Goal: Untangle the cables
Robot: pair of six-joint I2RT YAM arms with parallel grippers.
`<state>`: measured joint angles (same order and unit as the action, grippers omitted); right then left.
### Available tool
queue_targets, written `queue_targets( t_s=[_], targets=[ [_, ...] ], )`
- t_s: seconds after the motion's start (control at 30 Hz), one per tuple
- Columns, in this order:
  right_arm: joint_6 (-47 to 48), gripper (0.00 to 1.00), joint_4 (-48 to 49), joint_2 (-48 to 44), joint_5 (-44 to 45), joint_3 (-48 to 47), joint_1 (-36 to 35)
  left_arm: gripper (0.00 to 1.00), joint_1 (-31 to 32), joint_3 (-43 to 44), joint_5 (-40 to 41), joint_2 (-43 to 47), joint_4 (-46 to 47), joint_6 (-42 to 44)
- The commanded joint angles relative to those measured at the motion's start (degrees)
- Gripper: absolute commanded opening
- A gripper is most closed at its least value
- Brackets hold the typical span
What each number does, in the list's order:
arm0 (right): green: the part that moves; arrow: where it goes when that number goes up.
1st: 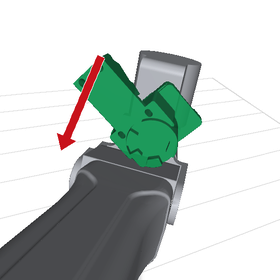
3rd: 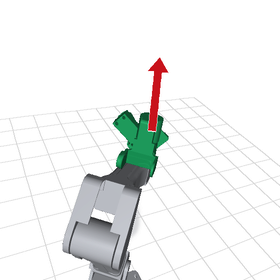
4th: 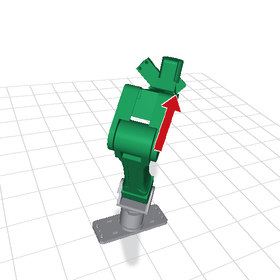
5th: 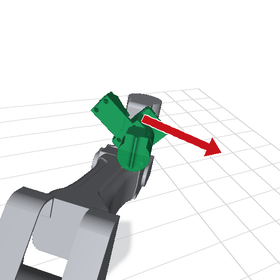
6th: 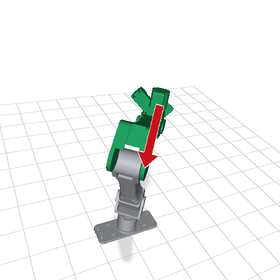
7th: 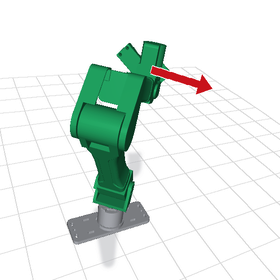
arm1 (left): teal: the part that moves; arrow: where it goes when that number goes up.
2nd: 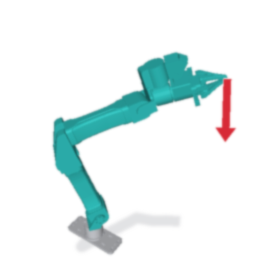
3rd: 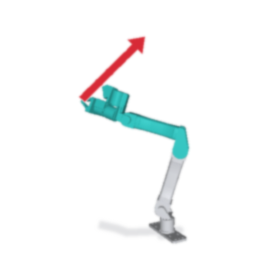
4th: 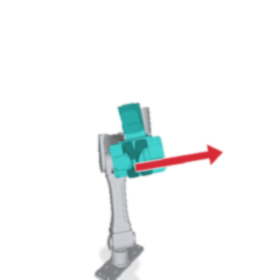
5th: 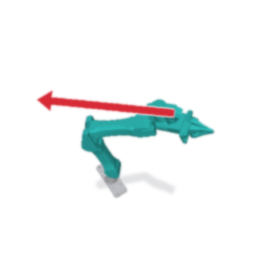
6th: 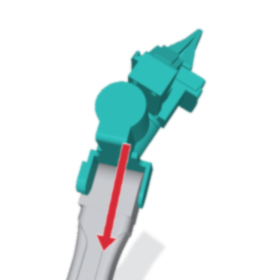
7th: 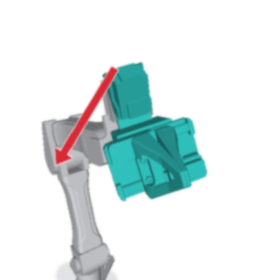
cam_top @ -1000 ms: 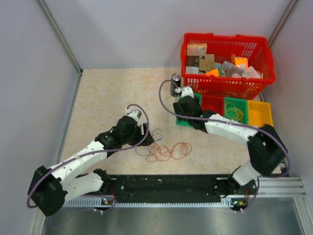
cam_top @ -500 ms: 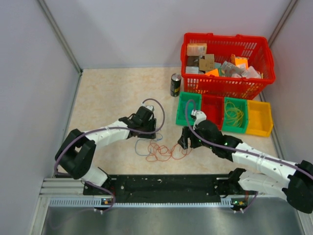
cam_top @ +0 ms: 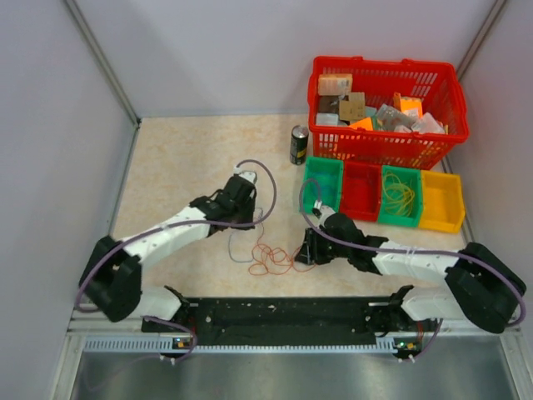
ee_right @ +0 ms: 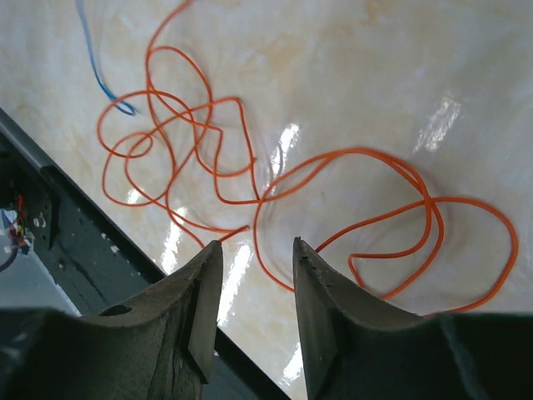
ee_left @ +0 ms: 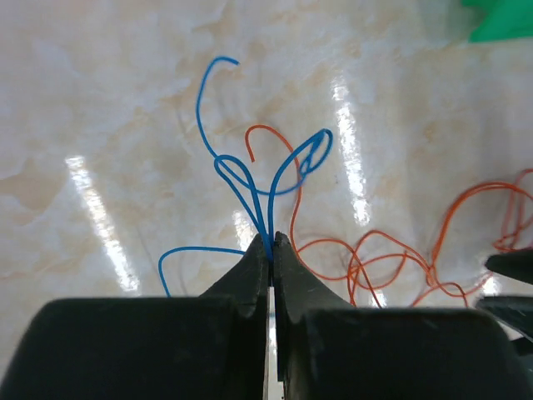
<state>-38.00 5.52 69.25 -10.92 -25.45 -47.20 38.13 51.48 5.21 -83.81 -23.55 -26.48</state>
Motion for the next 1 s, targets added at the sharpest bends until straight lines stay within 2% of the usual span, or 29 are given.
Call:
queue_targets(
  t_s=[0.0,0.17,0.27,0.33,0.47,0.57,0.7,0.77,0.97],
  targets=[
    [-2.9,0.38,6.6,3.6,-1.5,-0.6,-0.6,0.0,-0.2,4.1,5.4,17.2,-7.6,3.1],
    [-1.6,0.39,2.1,3.3,2.7,-1.5,-0.6,0.0,-0.2,7.7,10.2,35.7,-9.6,5.5],
    [1.0,0.43,-1.6,1.9,4.0,-3.5,-0.5,0.0,-0.2,9.8,7.8,42.3,-7.1,5.7],
    [3.1,0.5,-3.6,-0.3,4.1,-5.2,-0.5,0.0,-0.2,11.3,4.6,43.6,-5.9,4.3],
    [7.3,0.73,-5.4,-8.0,0.9,-9.6,-0.5,0.0,-0.2,10.7,-4.9,42.4,-0.5,1.4],
    [9.3,0.84,-5.4,-13.5,-1.8,-13.7,-0.5,0.0,-0.2,7.7,-16.0,40.5,5.9,-0.2],
    [11.4,0.86,-9.3,-17.3,-6.3,-21.2,-0.3,0.0,-0.2,3.0,-35.8,36.9,16.8,-0.7],
    [11.5,0.86,-9.2,-19.3,-10.0,-22.8,0.1,0.0,-0.2,2.1,-44.8,35.5,19.1,-1.4],
    [10.3,0.86,-9.0,-21.1,-17.3,-24.6,0.7,0.0,0.0,-0.9,-55.5,34.2,21.4,-1.6]
  ],
)
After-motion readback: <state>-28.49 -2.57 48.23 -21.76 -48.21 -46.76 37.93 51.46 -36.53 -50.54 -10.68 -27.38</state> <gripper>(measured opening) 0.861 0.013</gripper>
